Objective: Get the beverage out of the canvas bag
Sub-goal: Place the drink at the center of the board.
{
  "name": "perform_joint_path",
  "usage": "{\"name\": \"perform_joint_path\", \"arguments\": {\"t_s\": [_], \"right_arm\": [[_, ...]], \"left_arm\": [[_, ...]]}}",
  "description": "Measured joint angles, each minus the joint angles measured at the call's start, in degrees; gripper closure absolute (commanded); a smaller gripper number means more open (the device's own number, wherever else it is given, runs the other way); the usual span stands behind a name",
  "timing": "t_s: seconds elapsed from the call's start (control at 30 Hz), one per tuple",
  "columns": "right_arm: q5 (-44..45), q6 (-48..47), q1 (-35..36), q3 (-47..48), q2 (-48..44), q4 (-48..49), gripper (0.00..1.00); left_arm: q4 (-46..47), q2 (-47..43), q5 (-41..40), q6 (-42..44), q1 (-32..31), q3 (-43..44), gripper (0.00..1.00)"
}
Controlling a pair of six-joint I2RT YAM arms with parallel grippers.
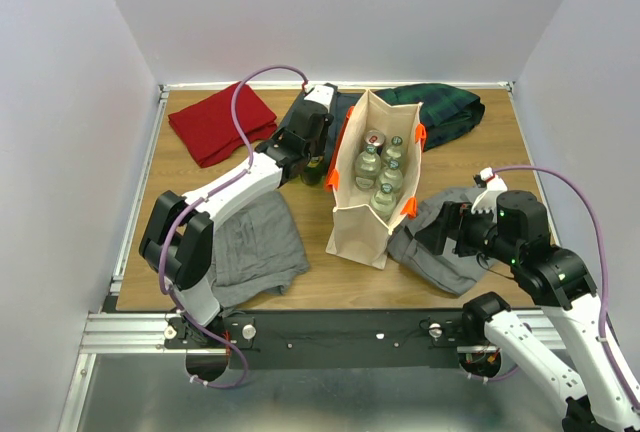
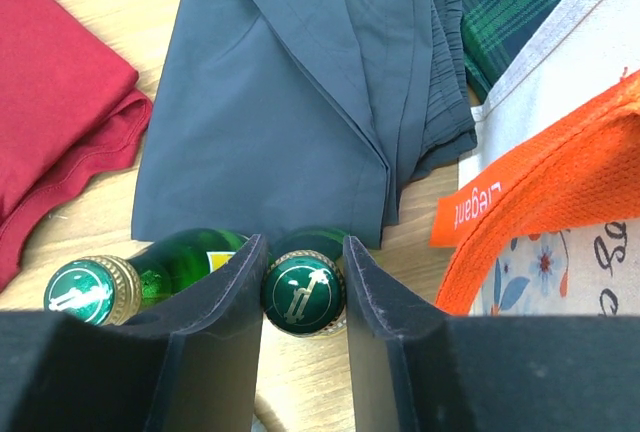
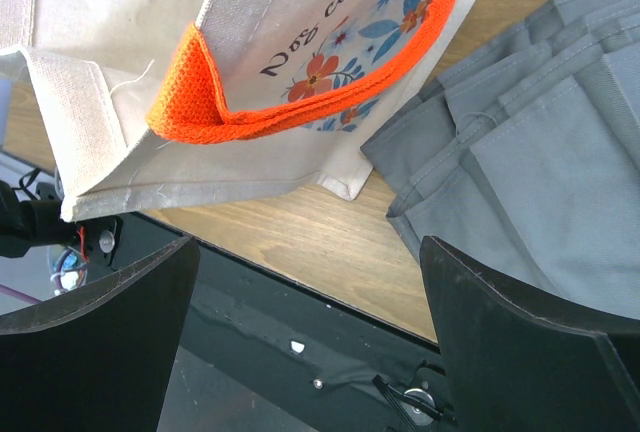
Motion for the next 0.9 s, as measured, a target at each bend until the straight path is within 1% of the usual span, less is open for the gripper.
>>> {"name": "perform_joint_path", "arguments": {"t_s": [0.03, 0.2, 0.5, 0.63, 0.73, 0.77, 0.8, 0.83, 0.9], "right_arm": [[0.00, 0.00, 0.00, 0.00, 0.07, 0.00, 0.00], [0.00, 0.00, 0.00, 0.00, 0.11, 0.02, 0.00], [0.00, 0.00, 0.00, 0.00, 0.11, 0.00, 0.00], [0.00, 0.00, 0.00, 0.00, 0.11, 0.00, 0.00], [0.00, 0.00, 0.00, 0.00, 0.07, 0.00, 0.00], [0.00, 0.02, 0.00, 0.00, 0.00, 0.00, 0.00], [0.02, 0.02, 0.00, 0.00, -0.02, 0.00, 0.00], [0.02, 0.02, 0.00, 0.00, -0.02, 0.00, 0.00], [0.13, 0.02, 0.00, 0.00, -0.02, 0.00, 0.00]], "left_arm": [[-0.02, 0.00, -0.07, -0.04, 0.00, 0.00, 0.53], [-0.31, 0.00, -1.18, 0.17, 0.00, 0.09, 0.50], [-0.31, -0.13, -2.21, 0.48, 0.11, 1.20, 0.48], [-0.48, -0.26, -2.32, 0.55, 0.15, 1.77, 0.40], [-1.84, -0.94, -2.32, 0.74, 0.15, 2.43, 0.27], [-2.97, -1.33, -2.32, 1.05, 0.15, 3.26, 0.19], [-3.76, -1.53, -2.32, 1.20, 0.15, 4.07, 0.03], [-4.76, -2.03, -2.29, 1.66, 0.15, 5.31, 0.01], [-7.39, -4.33, -2.23, 2.78, 0.15, 8.17, 0.01]]}}
